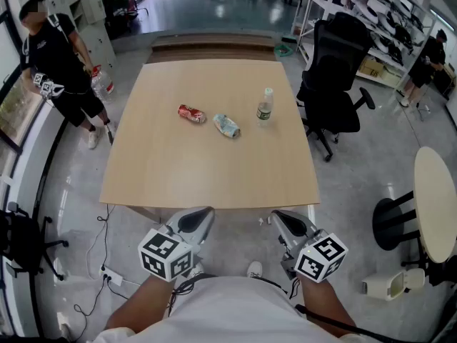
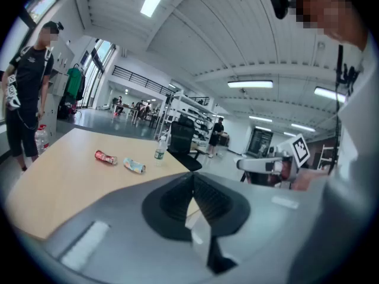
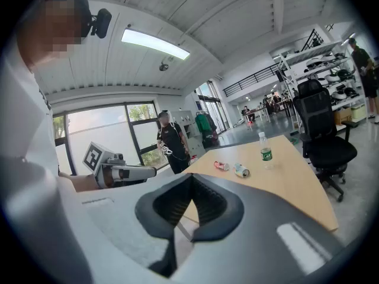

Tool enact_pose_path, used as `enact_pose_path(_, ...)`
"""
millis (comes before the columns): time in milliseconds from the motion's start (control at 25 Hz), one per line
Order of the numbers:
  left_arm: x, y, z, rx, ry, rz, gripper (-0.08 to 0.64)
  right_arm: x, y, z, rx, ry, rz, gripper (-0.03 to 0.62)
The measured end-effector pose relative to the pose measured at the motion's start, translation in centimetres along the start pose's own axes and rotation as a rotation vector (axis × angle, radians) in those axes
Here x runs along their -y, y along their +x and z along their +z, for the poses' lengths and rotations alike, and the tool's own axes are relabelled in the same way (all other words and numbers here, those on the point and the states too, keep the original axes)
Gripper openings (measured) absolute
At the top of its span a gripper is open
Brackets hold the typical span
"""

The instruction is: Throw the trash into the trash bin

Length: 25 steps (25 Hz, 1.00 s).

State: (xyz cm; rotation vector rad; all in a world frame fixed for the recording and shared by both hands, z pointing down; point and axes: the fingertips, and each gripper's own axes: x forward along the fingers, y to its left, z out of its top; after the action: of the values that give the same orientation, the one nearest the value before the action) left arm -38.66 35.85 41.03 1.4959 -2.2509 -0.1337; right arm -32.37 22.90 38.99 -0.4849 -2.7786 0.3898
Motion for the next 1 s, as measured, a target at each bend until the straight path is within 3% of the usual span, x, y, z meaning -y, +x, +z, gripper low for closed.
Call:
enact_pose_path(360,0.2,0.4,-0.3,-0.003,0.009,0.013,0.008,0.3,-0.1,-0.3,-0.012,0.004,0.004,0.0)
enact_pose_path(560,1.2,1.4,-0.4,-0.001,0.014,0.009,0.008,0.4,-0.6,0.6,0.036,0.022,0.047,0.002)
enact_pose_path(720,2.2,2.0,-0.3,0.022,-0.001,0.004,0.008,-0.4,-1.0,0.9,0.039,-0.019,0.109,0.002)
enact_pose_path(1000,4.4,3.7,-0.5,0.021,0.011,0.013,0.008,1.4,-2.6,1.0,0.034,-0.063,0.113,0.002)
